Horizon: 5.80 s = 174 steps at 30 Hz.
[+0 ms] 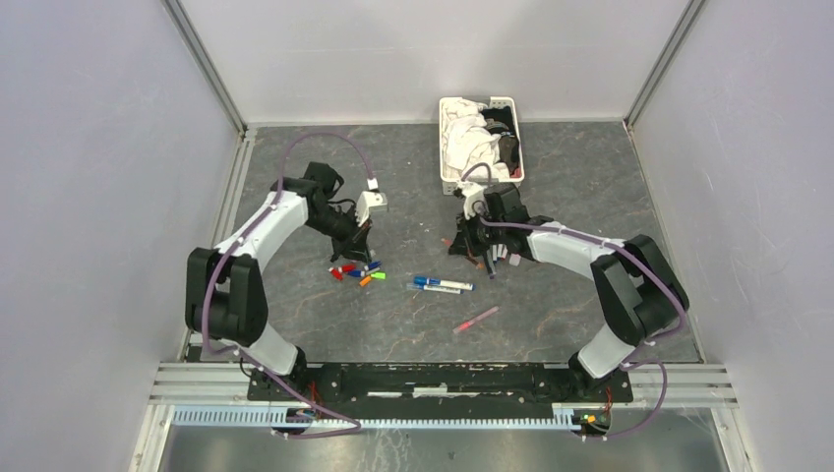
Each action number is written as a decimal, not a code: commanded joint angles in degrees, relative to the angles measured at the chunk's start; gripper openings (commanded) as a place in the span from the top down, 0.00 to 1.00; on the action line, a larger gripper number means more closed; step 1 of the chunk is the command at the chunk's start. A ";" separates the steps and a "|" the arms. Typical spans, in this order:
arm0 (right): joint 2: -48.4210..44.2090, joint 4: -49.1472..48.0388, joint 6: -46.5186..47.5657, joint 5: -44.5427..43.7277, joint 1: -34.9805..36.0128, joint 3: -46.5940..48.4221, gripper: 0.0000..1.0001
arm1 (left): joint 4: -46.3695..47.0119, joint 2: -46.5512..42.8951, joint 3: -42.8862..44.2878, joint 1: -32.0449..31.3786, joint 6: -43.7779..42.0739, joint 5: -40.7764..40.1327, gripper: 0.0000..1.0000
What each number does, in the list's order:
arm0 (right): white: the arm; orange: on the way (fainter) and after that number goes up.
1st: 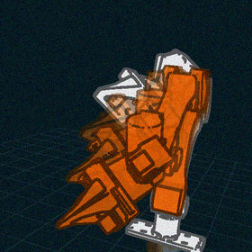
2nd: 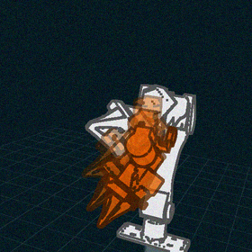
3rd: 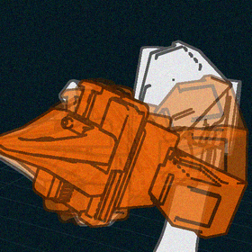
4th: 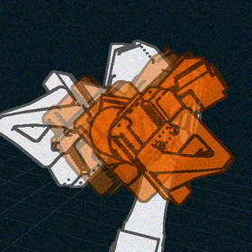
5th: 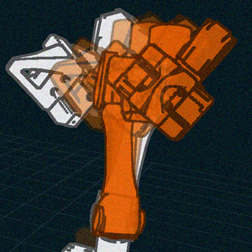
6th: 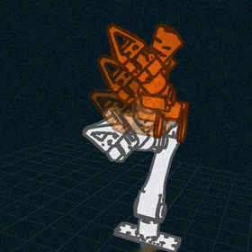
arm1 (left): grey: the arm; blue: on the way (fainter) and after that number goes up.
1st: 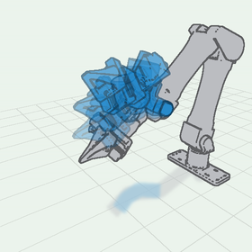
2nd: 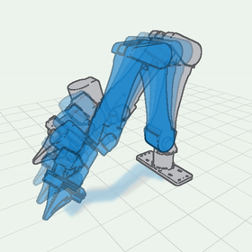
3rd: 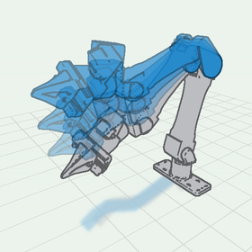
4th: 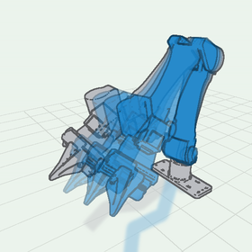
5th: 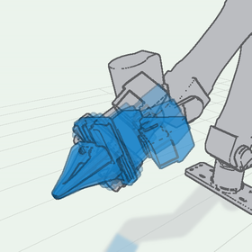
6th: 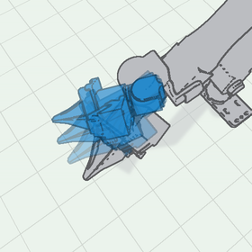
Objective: Open the pen caps
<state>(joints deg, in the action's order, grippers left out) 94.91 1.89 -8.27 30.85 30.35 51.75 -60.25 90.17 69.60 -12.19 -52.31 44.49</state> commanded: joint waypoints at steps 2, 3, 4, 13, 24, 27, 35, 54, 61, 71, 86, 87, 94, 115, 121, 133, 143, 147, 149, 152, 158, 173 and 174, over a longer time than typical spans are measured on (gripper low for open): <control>-5.43 -4.38 -4.47 -26.33 -1.40 -3.11 0.99 | 19.74 3.91 -5.13 -0.73 10.91 -6.14 0.96; -5.33 -4.79 -4.75 -28.04 -1.46 -3.51 0.99 | 20.74 4.73 -5.70 -0.73 10.92 -6.90 0.95; -4.99 -5.08 -5.11 -29.55 -1.47 -3.66 0.99 | 21.40 6.08 -6.10 -0.73 10.90 -7.59 0.94; -3.02 -8.19 -6.13 -39.08 -1.42 -5.41 0.96 | 23.66 8.99 -6.98 -0.82 11.61 -10.66 0.70; -0.95 -9.66 -6.23 -42.35 -1.35 -7.41 0.79 | 16.48 1.82 -3.09 -0.75 11.75 -8.12 0.17; -1.69 -10.22 -6.42 -43.05 -1.35 -8.42 0.74 | 13.53 -1.04 -0.08 -0.57 12.71 -7.19 0.00; -6.88 -10.24 -6.61 -43.82 -1.36 -11.15 0.69 | 10.22 -9.47 9.49 2.29 17.21 -5.81 0.00; -9.64 -5.78 9.78 -16.94 11.33 -10.00 0.63 | 7.13 -13.51 6.88 5.68 18.08 -2.94 0.00; -5.43 -4.70 10.65 -16.55 12.22 -9.16 0.62 | 4.72 -13.97 5.37 5.68 15.76 -1.44 0.00; -1.75 -3.67 11.51 -18.92 12.31 -7.27 0.66 | 3.72 -13.72 3.84 5.68 14.27 -0.41 0.00; 0.77 -6.40 10.48 -17.35 11.50 -6.09 0.84 | 2.50 -12.21 -3.32 5.59 7.53 4.09 0.00; -0.25 -6.22 10.06 -15.59 11.23 -5.06 0.88 | 2.50 -12.07 -3.78 5.59 6.67 4.57 0.00; -4.28 -3.04 8.70 3.33 9.96 3.57 1.00 | 3.38 -10.76 -5.82 3.91 3.01 9.55 0.00; 0.31 5.31 10.08 25.95 10.20 13.64 1.00 | -10.72 -0.73 1.45 -1.83 -10.77 19.11 0.39; 1.76 7.08 10.12 24.79 10.18 15.50 1.00 | -13.09 1.56 3.31 -2.05 -12.96 19.68 0.74; 5.60 -8.98 -3.15 27.38 12.05 11.52 0.68 | -11.81 -0.42 3.06 -2.05 -12.08 18.66 0.98; 3.73 -9.39 -2.85 23.63 11.51 8.49 1.00 | -7.48 -3.43 3.14 -2.01 -4.95 11.29 0.98; 0.54 -7.94 0.15 19.85 9.70 2.54 1.00 | -4.36 -6.71 3.86 -0.18 -0.87 6.17 0.98; -0.85 -9.04 0.10 18.66 8.41 -0.71 1.00 | -6.37 -6.73 5.71 2.66 -2.11 6.80 0.98; -2.63 -8.79 1.11 16.98 6.79 -3.74 1.00 | -12.22 -4.77 8.81 7.35 -7.84 8.12 0.98; -5.32 -3.80 4.61 14.23 3.88 -3.24 1.00 | -14.09 -3.94 7.10 9.49 -12.63 7.64 0.98; -8.70 -3.56 -8.05 -33.00 -0.68 -6.10 1.00 | 26.13 0.60 -7.90 -1.14 14.53 -6.15 0.97; -7.89 -3.94 -8.77 -33.07 -0.70 -6.04 1.00 | 27.39 1.65 -7.90 -1.40 15.25 -7.12 0.96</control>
<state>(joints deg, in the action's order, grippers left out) 86.39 0.47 -12.29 5.80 29.36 46.11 -44.42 88.47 62.04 -12.97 -43.86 43.03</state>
